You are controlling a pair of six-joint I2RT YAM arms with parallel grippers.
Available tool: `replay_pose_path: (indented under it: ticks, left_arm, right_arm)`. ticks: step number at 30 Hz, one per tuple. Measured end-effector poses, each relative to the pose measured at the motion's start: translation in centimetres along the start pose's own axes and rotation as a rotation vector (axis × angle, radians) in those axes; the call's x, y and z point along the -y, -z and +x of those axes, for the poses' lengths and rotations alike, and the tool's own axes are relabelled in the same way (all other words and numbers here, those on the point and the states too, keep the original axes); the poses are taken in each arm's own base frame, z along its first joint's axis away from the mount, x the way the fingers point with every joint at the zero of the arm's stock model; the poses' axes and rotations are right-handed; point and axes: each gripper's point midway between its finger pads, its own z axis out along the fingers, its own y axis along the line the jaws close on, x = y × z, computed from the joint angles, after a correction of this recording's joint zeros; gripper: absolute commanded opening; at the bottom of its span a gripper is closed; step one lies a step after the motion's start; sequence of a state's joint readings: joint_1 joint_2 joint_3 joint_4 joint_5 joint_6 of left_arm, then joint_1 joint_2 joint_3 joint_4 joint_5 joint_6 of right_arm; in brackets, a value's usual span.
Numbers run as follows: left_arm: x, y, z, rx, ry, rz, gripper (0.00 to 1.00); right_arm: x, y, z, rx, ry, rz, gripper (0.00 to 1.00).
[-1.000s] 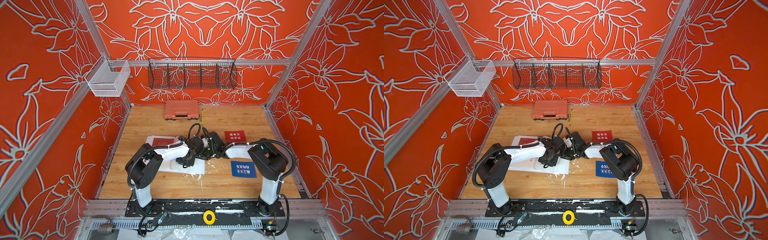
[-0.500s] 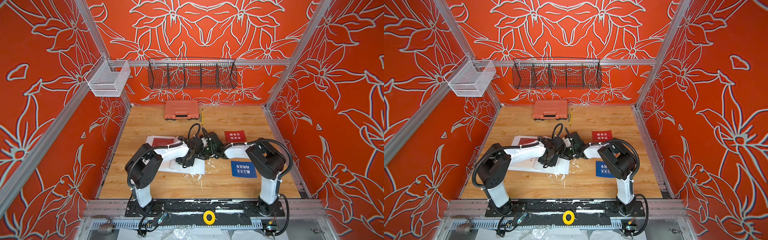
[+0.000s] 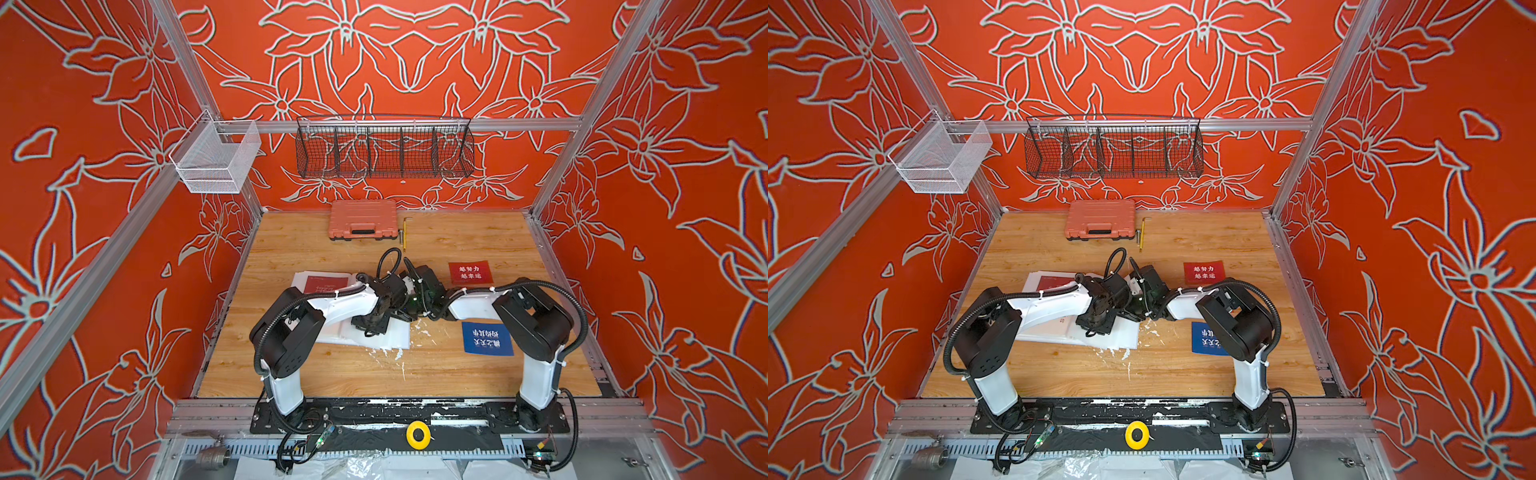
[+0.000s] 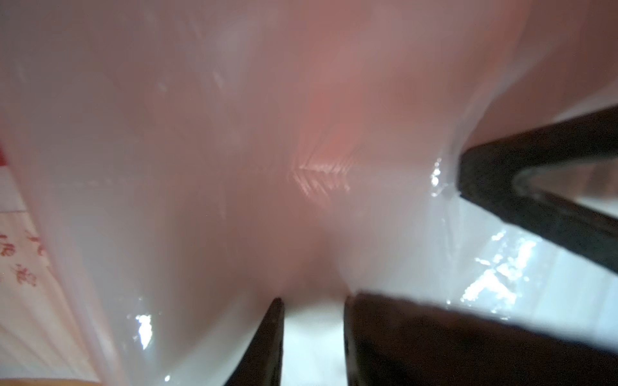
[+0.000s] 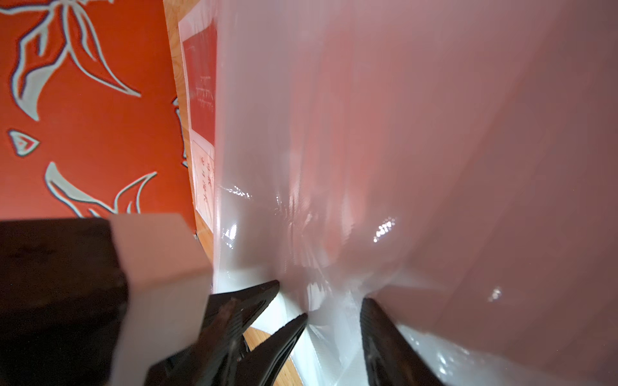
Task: Place the photos into the photo albums
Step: Turn the page of the photo album at the center of the board.
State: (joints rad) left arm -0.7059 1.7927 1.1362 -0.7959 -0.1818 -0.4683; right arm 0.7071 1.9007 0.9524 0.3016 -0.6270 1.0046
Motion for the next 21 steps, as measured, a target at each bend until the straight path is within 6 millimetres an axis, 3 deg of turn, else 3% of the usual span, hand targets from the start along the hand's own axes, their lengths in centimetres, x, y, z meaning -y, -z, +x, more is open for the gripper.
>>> replay_pose_path:
  ticks: [10, 21]
  left_arm:
    - [-0.5, 0.0, -0.1, -0.003, 0.026, 0.01, 0.3]
    - [-1.3, -0.2, -0.6, 0.014, 0.061, 0.018, 0.3]
  right_arm:
    - [0.8, 0.7, 0.4, 0.025, -0.008, 0.062, 0.58]
    - [0.3, -0.1, 1.4, -0.01, 0.008, 0.041, 0.58]
